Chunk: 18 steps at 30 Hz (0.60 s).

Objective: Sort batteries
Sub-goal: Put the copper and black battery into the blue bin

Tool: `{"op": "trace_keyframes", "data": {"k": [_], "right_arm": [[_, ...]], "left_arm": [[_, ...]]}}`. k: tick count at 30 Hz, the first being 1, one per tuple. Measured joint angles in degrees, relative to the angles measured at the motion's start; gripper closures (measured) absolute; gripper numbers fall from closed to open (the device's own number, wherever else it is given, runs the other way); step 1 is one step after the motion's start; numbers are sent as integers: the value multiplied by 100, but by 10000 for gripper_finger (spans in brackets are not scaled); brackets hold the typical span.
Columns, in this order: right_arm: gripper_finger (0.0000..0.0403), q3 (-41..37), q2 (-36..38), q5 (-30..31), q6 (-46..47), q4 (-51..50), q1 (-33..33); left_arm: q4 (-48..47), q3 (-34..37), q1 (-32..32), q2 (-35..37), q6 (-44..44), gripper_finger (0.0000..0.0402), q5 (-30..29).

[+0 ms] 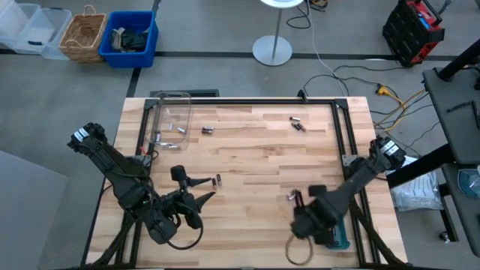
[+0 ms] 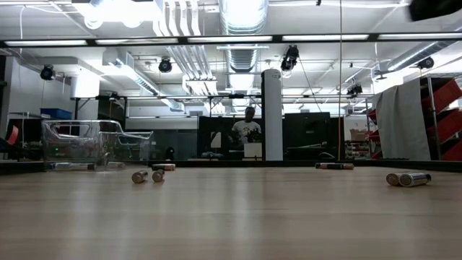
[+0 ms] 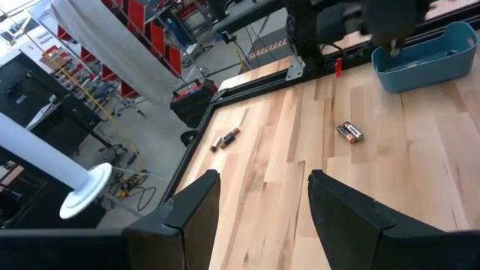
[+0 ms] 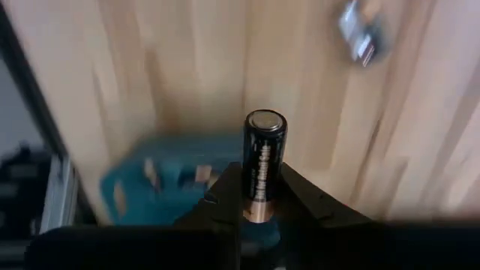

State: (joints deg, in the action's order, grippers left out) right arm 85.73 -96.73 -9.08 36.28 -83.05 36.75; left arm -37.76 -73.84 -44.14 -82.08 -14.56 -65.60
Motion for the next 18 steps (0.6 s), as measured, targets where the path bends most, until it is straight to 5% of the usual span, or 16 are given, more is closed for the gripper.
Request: {"op": "trace_keyframes", "data": {"k": [8, 18], "right_arm": [[355, -336, 9, -821, 554, -65, 1046], [339, -922, 16, -598, 1066, -21, 1373]], "left_arm": [[-9, 4, 0, 0, -3, 220, 0], [-7, 4, 0, 0, -60, 220, 0]]}}
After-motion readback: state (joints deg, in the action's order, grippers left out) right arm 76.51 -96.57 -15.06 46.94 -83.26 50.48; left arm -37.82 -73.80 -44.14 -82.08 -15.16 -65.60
